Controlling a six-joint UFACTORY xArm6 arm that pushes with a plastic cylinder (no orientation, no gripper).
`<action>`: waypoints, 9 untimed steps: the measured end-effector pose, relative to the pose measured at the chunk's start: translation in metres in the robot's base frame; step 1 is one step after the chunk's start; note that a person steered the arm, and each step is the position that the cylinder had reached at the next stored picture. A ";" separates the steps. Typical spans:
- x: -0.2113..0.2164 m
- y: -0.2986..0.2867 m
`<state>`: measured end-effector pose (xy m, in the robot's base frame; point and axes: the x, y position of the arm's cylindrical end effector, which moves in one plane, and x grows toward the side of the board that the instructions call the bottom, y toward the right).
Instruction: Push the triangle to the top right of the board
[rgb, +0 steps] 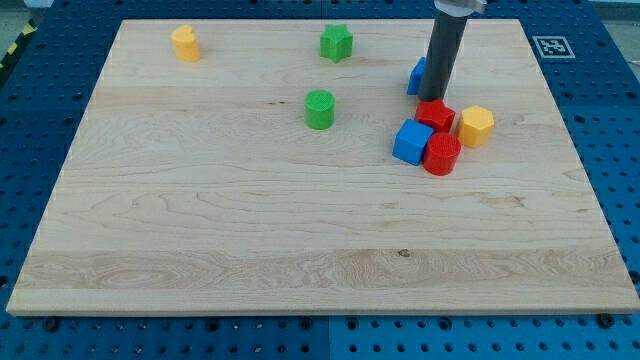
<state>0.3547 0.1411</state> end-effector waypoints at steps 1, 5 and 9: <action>0.001 -0.001; 0.015 -0.077; 0.003 -0.077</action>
<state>0.3576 0.0641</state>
